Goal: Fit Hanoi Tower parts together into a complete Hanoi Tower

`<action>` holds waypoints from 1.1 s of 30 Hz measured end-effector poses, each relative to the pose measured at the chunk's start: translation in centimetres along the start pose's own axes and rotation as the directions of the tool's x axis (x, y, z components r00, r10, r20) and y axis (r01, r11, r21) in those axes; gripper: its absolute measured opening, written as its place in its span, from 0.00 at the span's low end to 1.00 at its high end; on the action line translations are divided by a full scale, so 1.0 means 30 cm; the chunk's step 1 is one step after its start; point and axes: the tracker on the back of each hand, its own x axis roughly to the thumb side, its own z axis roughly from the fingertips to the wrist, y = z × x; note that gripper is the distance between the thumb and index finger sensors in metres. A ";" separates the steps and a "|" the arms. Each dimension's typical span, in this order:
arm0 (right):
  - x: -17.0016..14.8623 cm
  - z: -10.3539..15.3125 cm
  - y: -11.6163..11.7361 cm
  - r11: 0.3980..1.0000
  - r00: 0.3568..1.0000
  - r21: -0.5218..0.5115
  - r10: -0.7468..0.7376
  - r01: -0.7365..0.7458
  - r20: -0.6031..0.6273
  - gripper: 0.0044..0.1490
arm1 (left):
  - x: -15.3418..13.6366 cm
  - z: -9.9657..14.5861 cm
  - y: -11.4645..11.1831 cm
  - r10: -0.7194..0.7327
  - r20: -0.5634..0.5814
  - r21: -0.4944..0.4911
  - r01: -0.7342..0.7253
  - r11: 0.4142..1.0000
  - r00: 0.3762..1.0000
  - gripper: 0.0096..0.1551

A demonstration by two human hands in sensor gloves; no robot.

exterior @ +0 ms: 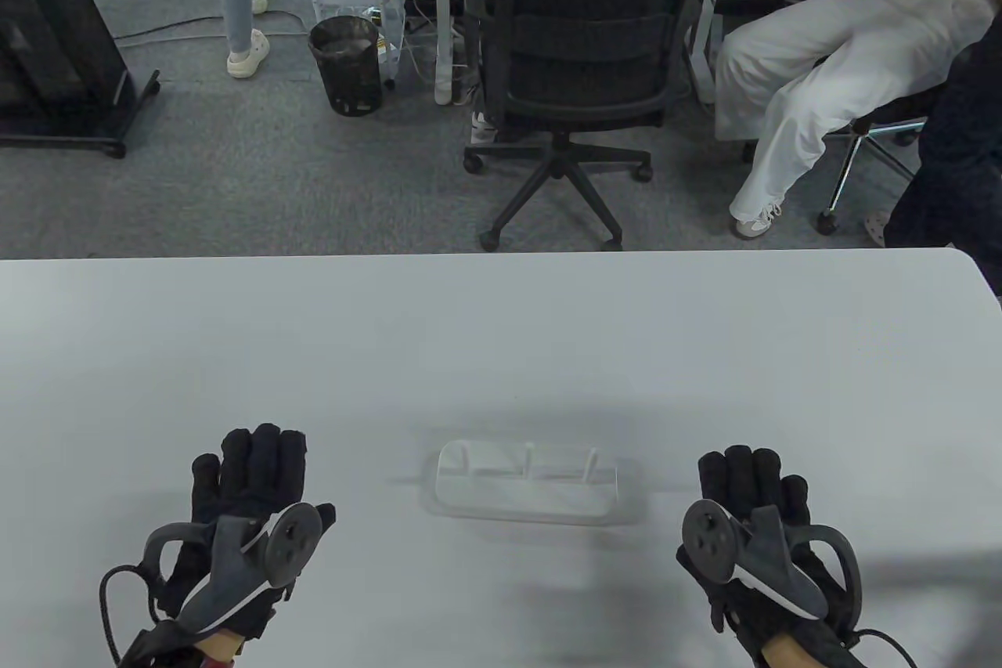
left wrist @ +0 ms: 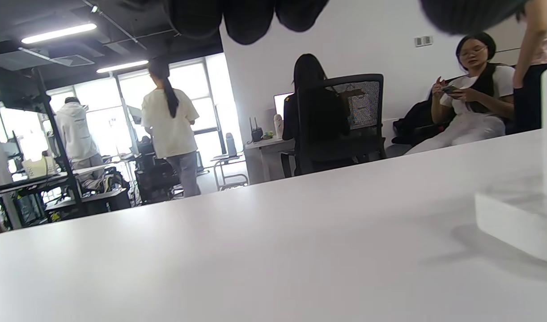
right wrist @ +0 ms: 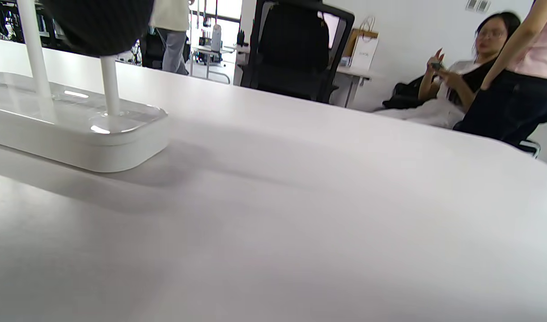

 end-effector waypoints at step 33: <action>-0.008 0.029 0.148 0.997 0.997 0.007 -0.077 0.077 -0.021 0.65 | -0.018 0.006 -0.107 0.051 -0.020 -0.017 -0.051 0.999 0.999 0.53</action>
